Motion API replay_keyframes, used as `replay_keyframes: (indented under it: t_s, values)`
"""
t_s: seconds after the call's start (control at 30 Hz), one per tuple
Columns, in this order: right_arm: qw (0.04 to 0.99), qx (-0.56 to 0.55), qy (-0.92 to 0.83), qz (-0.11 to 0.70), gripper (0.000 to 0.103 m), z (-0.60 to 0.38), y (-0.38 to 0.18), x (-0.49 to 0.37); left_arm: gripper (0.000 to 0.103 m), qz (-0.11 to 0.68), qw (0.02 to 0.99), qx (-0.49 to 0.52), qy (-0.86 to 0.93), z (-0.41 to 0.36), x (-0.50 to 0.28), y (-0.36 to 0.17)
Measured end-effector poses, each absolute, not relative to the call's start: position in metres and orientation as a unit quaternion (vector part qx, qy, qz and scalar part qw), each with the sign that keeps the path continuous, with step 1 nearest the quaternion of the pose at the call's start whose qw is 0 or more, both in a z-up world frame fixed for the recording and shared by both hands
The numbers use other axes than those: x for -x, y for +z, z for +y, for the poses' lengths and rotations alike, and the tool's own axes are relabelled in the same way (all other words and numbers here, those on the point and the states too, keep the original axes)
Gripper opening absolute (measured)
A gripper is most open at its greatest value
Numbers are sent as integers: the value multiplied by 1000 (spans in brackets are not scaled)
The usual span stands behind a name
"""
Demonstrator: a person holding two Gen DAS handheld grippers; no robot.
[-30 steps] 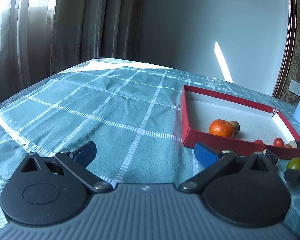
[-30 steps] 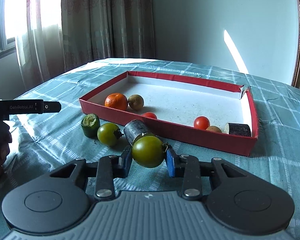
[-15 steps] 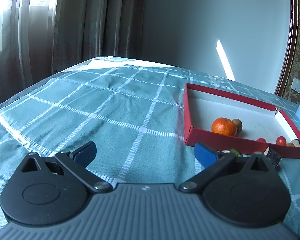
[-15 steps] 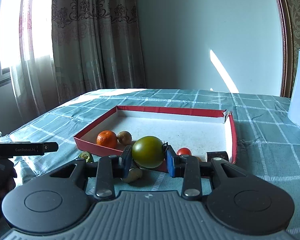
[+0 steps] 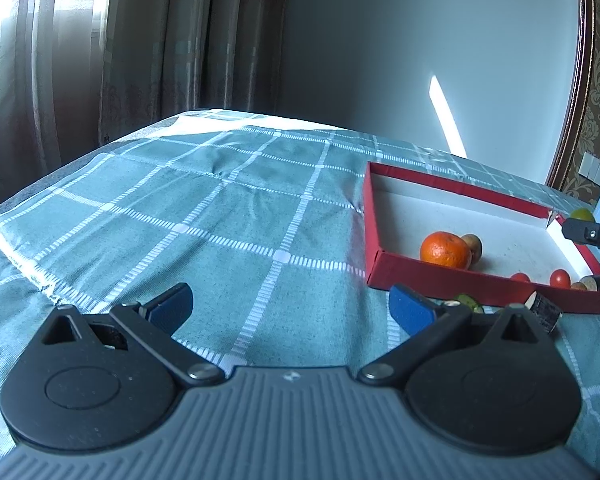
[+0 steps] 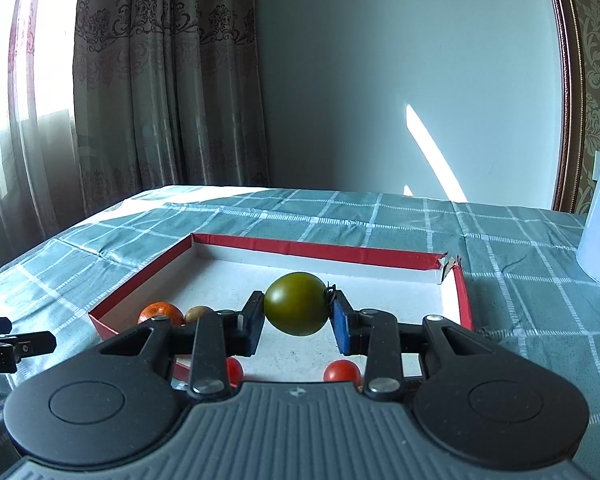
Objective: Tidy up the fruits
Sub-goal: 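Carry the green tomato into the tray and open the right gripper, then move the left gripper to the green cucumber chunk and close on it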
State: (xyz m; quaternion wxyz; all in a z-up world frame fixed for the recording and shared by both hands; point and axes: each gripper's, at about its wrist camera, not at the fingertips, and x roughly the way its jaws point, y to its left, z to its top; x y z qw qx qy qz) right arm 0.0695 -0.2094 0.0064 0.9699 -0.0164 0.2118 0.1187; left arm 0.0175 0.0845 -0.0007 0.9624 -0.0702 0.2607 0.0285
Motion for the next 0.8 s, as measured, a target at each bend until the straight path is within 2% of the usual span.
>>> replay_keyframes:
  t_s: [0.53,0.6,0.67,0.8]
  values:
    - [962,28,101,253,36,-207,-19,-88,103,260,963,70,22,85,-17,-1]
    - [960,24,103,258,41,-207,-19,-89,103,262,962,69,23,84,-17,-1]
    - [962,21,94,255,62,-209,-19,-88,103,263,962,68,24,84,-18,-1]
    - [967,-4,97,234,62,-218,-8,-72,103,267,961,69,23,84,-19,-2]
